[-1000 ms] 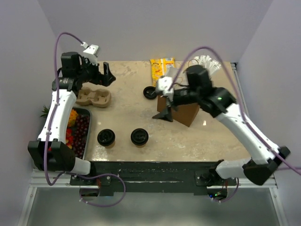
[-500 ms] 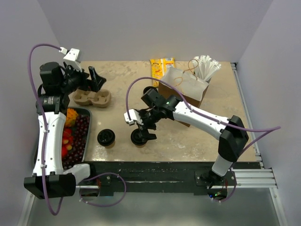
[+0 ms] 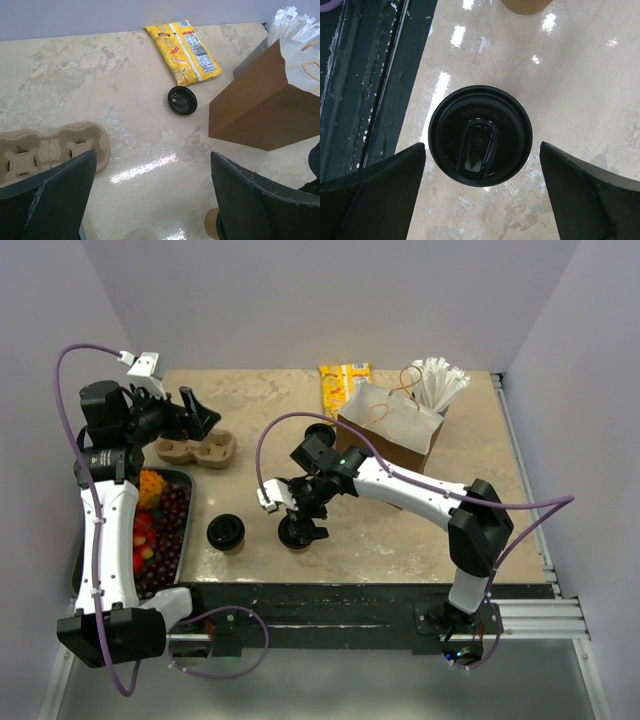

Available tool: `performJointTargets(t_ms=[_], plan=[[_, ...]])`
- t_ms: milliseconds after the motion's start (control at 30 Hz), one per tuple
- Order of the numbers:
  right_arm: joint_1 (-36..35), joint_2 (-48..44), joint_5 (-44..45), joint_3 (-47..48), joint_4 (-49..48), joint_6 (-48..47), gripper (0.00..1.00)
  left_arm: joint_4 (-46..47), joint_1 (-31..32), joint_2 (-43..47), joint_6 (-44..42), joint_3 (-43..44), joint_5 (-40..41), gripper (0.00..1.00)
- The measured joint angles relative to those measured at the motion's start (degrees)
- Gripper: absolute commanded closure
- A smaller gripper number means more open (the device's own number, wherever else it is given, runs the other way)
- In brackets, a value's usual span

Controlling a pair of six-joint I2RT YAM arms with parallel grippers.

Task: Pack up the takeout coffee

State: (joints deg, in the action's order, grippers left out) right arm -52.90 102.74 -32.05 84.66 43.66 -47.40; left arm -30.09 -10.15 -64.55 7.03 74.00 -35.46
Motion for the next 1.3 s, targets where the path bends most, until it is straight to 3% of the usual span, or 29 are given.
performJointTargets(t_ms=[967,1300], plan=[[-2.0,2.1,2.6,0.0,-0.4,-0.4,0.20,1.9,-2.1,0.2,3.4,-1.5,-3.1,0.01],[-2.3,2.3,3.2,0.6,0.4,-1.6,0.46,2.6,-2.2,-0.9,4.4,-1.5,-3.7,0.01]])
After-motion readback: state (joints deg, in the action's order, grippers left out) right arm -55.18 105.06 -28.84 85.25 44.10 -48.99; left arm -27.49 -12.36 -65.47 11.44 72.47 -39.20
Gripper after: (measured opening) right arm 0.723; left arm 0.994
